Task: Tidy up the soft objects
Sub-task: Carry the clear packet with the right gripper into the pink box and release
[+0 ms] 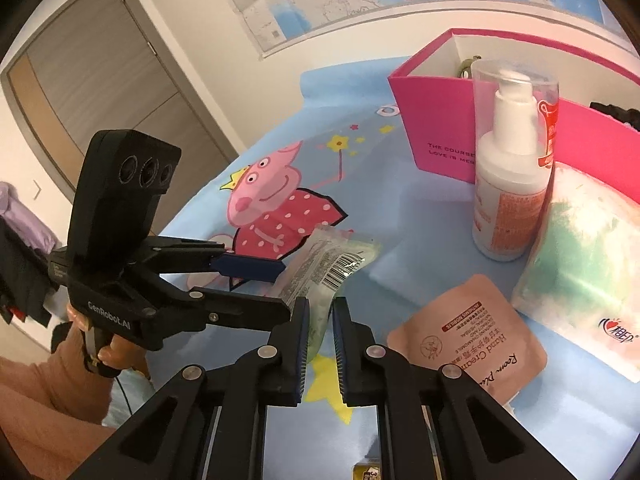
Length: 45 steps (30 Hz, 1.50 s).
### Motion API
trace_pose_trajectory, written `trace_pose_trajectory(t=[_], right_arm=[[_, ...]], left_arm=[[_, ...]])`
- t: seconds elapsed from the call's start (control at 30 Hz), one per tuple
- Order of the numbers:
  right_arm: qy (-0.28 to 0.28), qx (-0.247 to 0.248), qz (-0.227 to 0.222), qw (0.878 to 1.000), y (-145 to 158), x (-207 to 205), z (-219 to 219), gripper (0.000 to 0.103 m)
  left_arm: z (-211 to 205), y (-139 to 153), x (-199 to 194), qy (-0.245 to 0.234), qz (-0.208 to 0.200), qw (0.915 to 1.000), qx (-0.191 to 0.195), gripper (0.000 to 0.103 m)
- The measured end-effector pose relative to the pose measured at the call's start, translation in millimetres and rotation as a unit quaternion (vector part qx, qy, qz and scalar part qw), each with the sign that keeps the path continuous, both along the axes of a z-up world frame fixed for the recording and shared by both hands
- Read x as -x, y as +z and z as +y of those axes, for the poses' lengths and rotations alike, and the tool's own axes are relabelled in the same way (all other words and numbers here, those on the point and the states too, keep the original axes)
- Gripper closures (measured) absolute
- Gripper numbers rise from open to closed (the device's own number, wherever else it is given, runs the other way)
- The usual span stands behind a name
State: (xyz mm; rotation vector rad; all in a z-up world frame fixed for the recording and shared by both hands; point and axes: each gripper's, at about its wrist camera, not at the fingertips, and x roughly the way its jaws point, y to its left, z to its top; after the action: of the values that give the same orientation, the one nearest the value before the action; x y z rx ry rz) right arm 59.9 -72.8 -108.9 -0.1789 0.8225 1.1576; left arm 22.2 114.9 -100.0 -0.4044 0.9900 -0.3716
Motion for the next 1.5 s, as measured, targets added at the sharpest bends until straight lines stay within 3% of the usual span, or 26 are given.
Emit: trace_pose_trajectory(t=[0.3, 0.73, 0.87, 1.03, 1.1, 1.2, 1.5], right_arm=[[-0.018, 0.003, -0.01, 1.0, 8, -2, -17, 0.093], [-0.062, 0.003, 0.031, 0.998, -3, -25, -59, 0.097], [-0.058, -0.011, 0.047, 0.997, -4, -28, -62, 0.096], [-0.058, -0.016, 0.056, 0.997, -3, -29, -68, 0.095], [-0.051, -0.028, 0.058, 0.997, 4, -27, -70, 0.095], [-0.048, -0.043, 0.036, 0.997, 23, -23, -71, 0.095], [-0.036, -0.104, -0.056, 0.992, 114, -24, -74, 0.095]], left_arm=[[-17, 0, -9, -0.02, -0.002, 0.9997, 0.011, 0.035], [-38, 0, -26, -0.052, -0.002, 0.9986, 0.008, 0.035], [-46, 1, -27, -0.055, -0.004, 0.9984, -0.012, 0.038], [-41, 9, -25, -0.047, -0.009, 0.9989, 0.0, 0.046], [-39, 19, -22, -0.046, -0.018, 0.9987, 0.011, 0.047], [-42, 44, -17, -0.041, -0.049, 0.9979, -0.002, 0.047], [-32, 134, -28, -0.019, -0.151, 0.9877, -0.035, 0.047]])
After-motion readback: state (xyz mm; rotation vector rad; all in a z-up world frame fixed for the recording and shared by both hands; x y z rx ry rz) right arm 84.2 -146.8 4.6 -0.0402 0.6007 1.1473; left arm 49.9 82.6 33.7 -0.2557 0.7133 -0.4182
